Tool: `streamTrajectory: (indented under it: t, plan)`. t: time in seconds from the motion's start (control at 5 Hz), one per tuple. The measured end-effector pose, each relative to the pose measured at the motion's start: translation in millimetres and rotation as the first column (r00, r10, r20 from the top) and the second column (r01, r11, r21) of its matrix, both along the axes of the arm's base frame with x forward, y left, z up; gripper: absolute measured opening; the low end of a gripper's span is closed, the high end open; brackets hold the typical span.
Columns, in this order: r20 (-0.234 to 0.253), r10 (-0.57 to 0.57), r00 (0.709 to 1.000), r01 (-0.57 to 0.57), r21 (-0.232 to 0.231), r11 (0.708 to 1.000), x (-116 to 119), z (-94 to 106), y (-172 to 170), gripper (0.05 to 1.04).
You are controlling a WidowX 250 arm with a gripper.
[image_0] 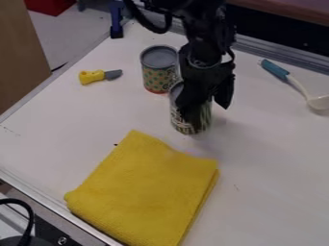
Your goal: Moved the can besides the other can
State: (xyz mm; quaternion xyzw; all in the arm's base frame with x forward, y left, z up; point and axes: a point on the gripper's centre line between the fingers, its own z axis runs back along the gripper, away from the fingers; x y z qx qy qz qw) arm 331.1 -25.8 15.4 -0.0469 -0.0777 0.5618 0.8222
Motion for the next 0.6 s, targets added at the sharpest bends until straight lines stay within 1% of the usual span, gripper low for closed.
streamTrajectory:
  t: [0.2, 0.4, 0.6]
  plan:
    - [-0.005, -0.042, 0.999, 0.042, -0.037, 0.998, 0.1, 8.1, -15.5, 0.998]
    - [-0.011, -0.099, 0.995, 0.098, -0.063, 0.993, 2.1, 18.9, -38.3, 0.998]
    - [0.0, -0.204, 0.979, 0.203, -0.045, 0.978, 8.4, 28.8, -66.1, 0.998]
